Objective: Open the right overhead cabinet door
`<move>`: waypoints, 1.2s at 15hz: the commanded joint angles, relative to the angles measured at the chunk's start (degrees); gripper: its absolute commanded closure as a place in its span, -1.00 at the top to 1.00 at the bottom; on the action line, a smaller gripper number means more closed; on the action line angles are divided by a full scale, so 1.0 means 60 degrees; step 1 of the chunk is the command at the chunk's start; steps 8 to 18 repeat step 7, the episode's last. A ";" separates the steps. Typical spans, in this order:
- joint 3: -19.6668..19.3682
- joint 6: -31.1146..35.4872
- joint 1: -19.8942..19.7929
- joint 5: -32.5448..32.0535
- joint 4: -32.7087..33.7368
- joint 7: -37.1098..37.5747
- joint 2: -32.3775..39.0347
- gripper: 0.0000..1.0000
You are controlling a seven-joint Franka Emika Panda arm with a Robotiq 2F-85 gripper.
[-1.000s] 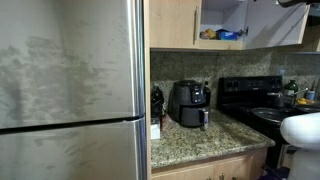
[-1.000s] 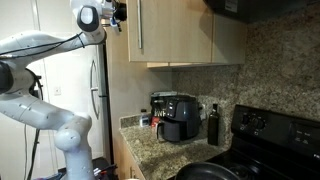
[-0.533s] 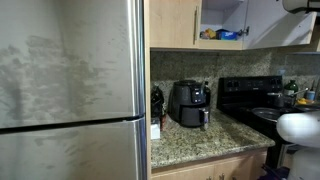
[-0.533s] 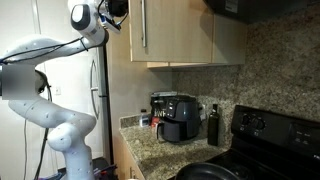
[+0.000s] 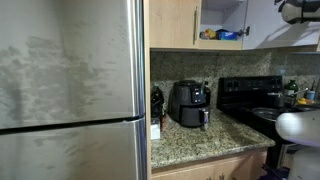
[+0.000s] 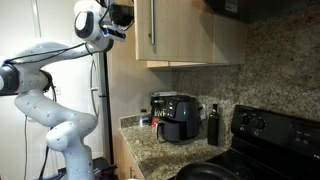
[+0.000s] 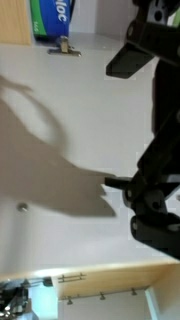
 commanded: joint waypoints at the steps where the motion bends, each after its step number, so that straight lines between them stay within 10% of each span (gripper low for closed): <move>1: 0.0291 0.0165 0.1088 0.0914 -0.1007 0.0230 0.0042 1.00; 5: 0.1143 0.0352 0.2806 0.1901 -0.2022 0.0888 -0.0202 1.00; 18: 0.1039 0.0093 0.2480 0.1509 -0.1587 0.0842 0.0068 1.00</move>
